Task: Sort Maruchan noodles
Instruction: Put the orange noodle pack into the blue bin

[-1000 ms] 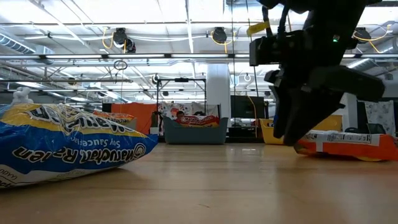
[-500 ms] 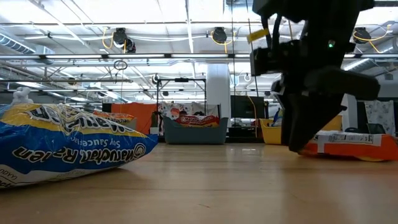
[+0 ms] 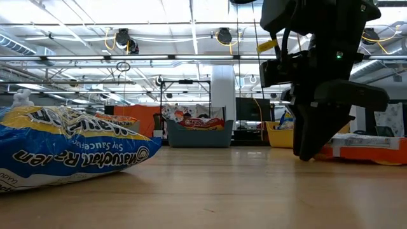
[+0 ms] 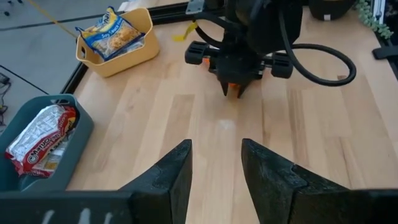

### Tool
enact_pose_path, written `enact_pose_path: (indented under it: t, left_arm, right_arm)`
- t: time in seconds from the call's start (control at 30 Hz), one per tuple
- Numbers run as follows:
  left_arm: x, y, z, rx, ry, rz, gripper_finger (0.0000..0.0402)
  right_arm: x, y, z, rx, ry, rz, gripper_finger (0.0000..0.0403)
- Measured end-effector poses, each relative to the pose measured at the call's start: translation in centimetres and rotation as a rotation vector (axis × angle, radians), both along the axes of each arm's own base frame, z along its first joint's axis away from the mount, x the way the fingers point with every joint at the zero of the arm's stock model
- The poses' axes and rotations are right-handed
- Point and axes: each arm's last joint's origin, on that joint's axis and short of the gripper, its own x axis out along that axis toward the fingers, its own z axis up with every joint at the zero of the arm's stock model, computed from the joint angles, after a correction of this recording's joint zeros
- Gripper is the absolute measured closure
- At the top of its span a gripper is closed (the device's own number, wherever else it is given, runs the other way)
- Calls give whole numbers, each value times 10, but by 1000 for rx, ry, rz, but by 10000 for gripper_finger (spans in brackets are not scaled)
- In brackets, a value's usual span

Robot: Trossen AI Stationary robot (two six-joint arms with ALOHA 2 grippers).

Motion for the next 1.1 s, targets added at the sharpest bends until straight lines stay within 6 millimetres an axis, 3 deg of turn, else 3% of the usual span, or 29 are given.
enact_pose_path:
  t: [0.27, 0.63, 0.8, 1.1]
  left_arm:
    - [0, 0, 0, 1, 0, -1, 256]
    - [3, 6, 0, 11, 2, 18, 256]
    - [6, 12, -1, 10, 1, 41, 256]
    - [18, 28, -30, 25, -73, 69, 256]
  right_arm:
    - [-1, -7, 4, 53, 40, 89, 395]
    - [-12, -16, 38, -17, -41, 91, 402]
    - [-7, -16, 48, -73, -155, 103, 403]
    - [6, -15, 64, -93, -360, 89, 403]
